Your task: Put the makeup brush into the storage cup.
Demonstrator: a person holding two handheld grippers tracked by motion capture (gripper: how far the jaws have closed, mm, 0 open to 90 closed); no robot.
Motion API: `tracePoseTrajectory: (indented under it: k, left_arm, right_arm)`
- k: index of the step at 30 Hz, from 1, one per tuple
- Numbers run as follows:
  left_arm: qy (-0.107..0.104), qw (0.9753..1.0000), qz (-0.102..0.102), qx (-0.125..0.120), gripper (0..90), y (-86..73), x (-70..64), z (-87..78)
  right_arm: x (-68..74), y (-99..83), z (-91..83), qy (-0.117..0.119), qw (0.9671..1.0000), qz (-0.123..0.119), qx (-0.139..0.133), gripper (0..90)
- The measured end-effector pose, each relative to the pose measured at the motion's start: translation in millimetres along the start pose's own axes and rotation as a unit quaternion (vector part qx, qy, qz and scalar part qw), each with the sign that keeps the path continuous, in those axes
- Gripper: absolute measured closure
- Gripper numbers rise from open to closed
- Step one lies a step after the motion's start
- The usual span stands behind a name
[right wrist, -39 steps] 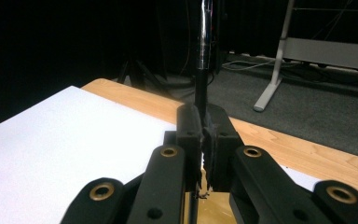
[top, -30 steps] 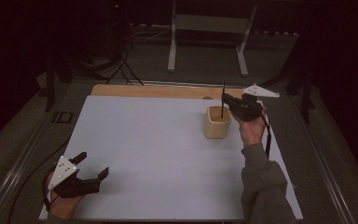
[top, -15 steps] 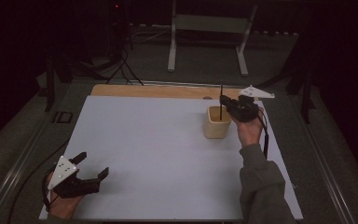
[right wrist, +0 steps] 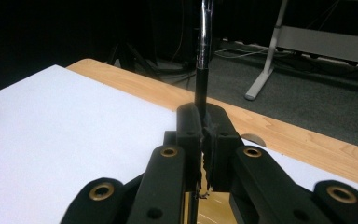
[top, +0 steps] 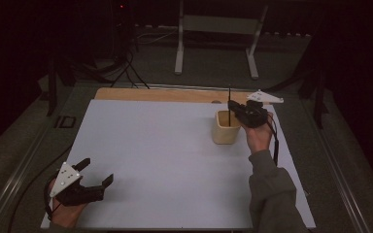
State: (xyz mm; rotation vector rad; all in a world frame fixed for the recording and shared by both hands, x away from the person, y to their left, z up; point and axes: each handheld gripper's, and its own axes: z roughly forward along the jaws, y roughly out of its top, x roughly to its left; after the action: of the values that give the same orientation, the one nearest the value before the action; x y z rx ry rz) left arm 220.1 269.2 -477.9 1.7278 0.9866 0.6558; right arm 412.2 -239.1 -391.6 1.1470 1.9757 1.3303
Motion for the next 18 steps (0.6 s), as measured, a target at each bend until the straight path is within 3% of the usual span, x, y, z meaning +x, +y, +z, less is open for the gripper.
tracePoseTrajectory:
  k: [18]
  left_arm:
    - [0.0, 1.0, 0.001, 0.001, 3.8, -0.1, 0.0, 0.2]
  right_arm:
    - [0.3, -4.4, 3.1, -0.003, 1.0, 0.001, 0.008, 85.5]
